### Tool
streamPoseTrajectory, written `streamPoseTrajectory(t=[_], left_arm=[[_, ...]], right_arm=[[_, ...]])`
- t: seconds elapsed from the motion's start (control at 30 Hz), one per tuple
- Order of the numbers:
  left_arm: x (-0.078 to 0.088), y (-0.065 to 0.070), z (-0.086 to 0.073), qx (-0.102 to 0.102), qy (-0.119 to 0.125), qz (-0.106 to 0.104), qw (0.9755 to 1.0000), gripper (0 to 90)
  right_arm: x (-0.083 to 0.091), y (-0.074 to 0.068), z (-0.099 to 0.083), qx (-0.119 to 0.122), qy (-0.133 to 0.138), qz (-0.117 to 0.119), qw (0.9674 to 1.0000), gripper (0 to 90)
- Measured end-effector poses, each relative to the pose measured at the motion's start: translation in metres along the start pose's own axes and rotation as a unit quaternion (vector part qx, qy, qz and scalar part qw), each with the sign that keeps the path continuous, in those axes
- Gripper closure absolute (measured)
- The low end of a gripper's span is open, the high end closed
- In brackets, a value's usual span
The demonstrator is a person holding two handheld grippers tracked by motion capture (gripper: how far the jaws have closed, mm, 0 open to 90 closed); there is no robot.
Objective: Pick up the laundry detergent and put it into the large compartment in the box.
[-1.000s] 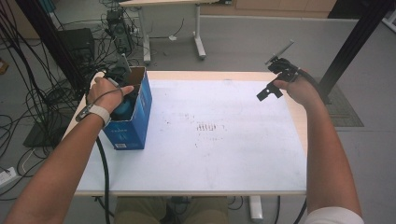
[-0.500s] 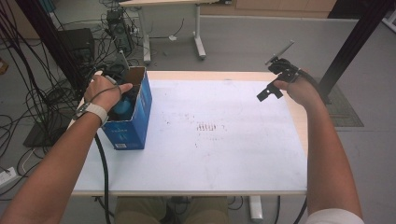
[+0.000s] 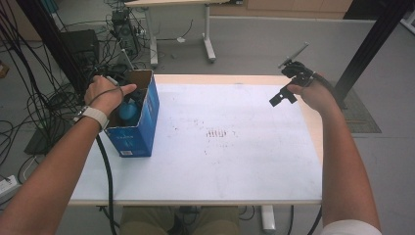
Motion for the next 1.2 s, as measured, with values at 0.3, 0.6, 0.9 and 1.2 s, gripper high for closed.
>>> streamPoseTrajectory(t=[0.3, 0.6, 0.9, 1.2], left_arm=[[0.012, -0.003, -0.002, -0.004, 0.012, -0.011, 0.9999, 14.0], [0.034, 0.003, -0.002, -0.028, 0.023, -0.017, 0.9992, 11.4], [0.053, 0.008, -0.001, -0.044, 0.026, -0.012, 0.9986, 9.9], [0.075, 0.011, -0.002, -0.062, 0.045, -0.027, 0.9967, 8.7]], right_arm=[[0.001, 0.001, -0.001, -0.002, 0.001, 0.001, 1.0, 6.9], [0.002, 0.0, -0.001, -0.001, 0.001, 0.0, 1.0, 6.9], [0.005, 0.001, -0.004, -0.004, 0.003, -0.001, 1.0, 6.9], [0.009, 0.001, -0.006, -0.007, 0.004, -0.002, 1.0, 6.9]])
Point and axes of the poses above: each handheld gripper's, and its own axes: x roughly backward along the jaws, z roughly out of its top, y roughly to its right, the point moved 10 cm from there along -x, roughly forward along the jaws, and after that the axes turned 9 degrees about -y, right-handed, at the moved point
